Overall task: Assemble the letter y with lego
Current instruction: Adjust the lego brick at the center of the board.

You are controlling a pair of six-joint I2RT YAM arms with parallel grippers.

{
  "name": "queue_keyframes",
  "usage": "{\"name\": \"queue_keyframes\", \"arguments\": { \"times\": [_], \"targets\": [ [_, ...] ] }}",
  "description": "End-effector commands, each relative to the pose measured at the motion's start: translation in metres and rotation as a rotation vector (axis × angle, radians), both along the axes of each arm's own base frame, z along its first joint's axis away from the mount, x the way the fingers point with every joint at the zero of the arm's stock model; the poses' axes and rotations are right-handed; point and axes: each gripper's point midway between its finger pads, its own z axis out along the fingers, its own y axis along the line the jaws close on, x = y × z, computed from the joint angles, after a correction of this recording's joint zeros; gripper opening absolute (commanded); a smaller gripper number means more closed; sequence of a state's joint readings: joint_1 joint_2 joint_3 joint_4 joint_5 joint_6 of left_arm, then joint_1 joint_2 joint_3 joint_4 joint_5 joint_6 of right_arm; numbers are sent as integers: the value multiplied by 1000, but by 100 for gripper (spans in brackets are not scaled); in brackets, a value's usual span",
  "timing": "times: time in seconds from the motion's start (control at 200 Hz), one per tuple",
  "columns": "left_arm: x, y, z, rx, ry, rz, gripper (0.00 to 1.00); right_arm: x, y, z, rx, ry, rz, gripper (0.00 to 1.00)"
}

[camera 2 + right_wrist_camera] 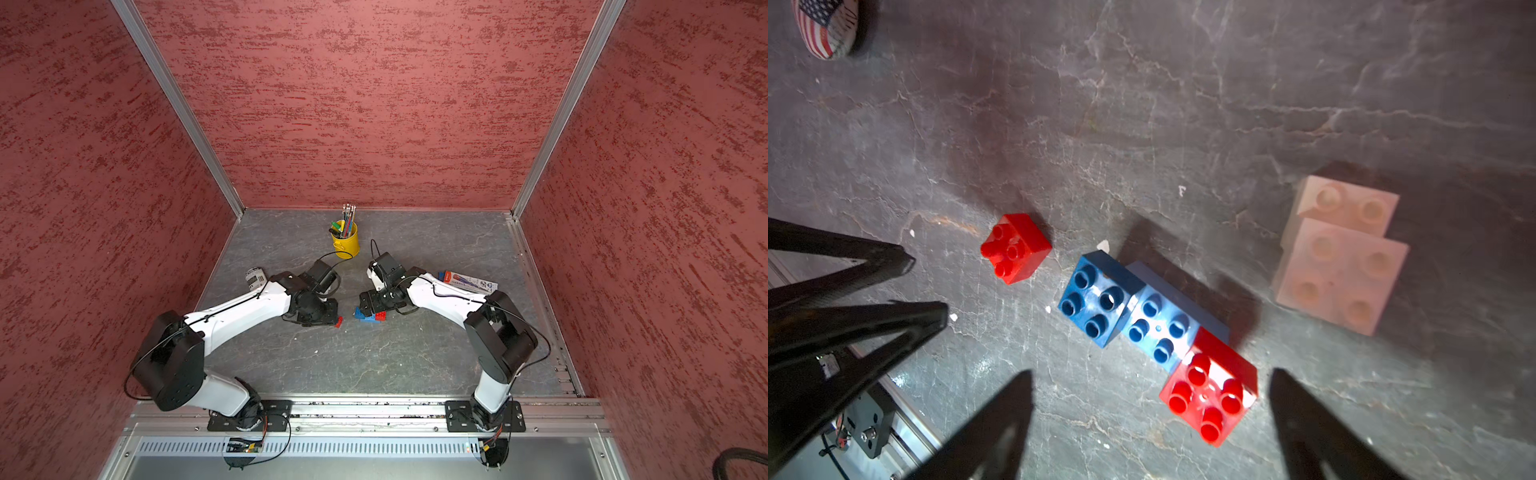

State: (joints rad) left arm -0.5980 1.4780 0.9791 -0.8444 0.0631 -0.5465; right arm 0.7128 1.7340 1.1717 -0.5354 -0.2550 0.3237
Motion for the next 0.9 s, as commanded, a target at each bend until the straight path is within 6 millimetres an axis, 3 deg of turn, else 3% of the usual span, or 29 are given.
{"name": "queue_keyframes", "arguments": {
  "times": [0.0, 0.245, 0.536, 0.706, 0.897],
  "targets": [
    [3, -2, 5, -73, -13, 65, 58, 8, 18, 6, 47, -38, 50, 99],
    [-3, 3, 2, -80, -8, 100, 58, 7, 27, -4, 67, -27, 91, 97],
    [-4, 6, -3, -72, -3, 110, 58, -8, 35, -14, 74, 14, 144, 96],
    [-4, 7, -5, -70, 2, 117, 58, -19, 35, -19, 27, 22, 152, 91],
    [-5, 12, -8, -69, 8, 127, 58, -13, 28, -26, -96, -24, 130, 86]
  ]
}}
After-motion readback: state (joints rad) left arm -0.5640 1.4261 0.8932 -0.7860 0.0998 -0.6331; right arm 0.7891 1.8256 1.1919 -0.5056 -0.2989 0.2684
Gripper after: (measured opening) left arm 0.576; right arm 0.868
